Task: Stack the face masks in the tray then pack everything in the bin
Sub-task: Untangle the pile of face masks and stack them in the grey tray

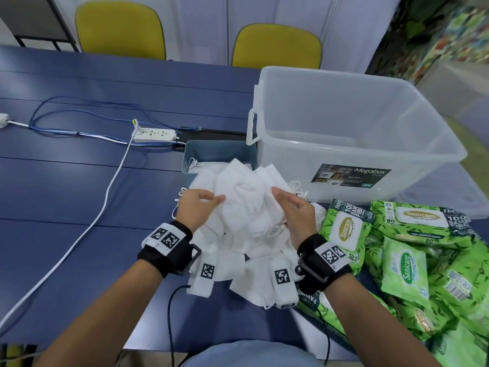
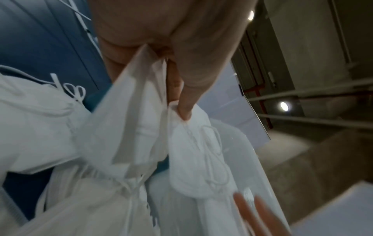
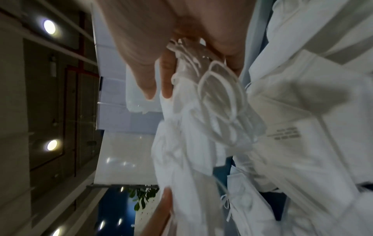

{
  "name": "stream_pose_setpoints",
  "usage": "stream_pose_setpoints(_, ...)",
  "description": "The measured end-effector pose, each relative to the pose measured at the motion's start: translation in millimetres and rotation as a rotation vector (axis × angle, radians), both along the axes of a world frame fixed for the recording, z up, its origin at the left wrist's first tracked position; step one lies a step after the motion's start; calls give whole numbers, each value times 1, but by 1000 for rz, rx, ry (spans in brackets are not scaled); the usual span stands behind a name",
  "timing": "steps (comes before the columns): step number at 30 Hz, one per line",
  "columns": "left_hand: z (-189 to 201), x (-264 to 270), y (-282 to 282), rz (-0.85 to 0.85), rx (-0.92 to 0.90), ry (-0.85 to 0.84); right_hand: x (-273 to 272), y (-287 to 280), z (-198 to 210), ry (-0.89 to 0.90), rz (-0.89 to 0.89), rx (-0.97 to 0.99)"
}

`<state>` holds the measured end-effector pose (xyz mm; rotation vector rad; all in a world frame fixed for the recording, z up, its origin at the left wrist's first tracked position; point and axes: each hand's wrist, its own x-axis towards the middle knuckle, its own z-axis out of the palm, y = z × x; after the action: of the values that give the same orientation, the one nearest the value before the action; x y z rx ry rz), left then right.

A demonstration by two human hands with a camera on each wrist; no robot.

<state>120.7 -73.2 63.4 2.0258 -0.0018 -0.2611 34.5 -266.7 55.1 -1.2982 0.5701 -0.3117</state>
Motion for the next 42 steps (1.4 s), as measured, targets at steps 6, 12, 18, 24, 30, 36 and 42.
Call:
stream_pose_setpoints(6, 10, 19, 25, 207, -221, 58, -3, -19, 2, 73, -66, 119)
stream_pose_setpoints(12, 16, 5, 8, 45, -352, 156, 0, -8, 2, 117, 11, 122)
stream_pose_setpoints(18, 7, -13, -20, -98, -38, -38, 0, 12, 3, 64, 16, -43)
stream_pose_setpoints(24, 21, -11, -1, -136, -218, -140, -6, -17, 0, 67, -172, -210)
stream_pose_setpoints(30, 8, -4, 6, -66, -295, -130, -13, -32, -3, 46, 64, -341)
stream_pose_setpoints(36, 16, -11, -4, -169, -293, -344, -9, -16, -3, 114, 168, -219)
stream_pose_setpoints(42, 9, -17, -10, -550, -138, -593, 2, -10, -7, 224, 236, 349)
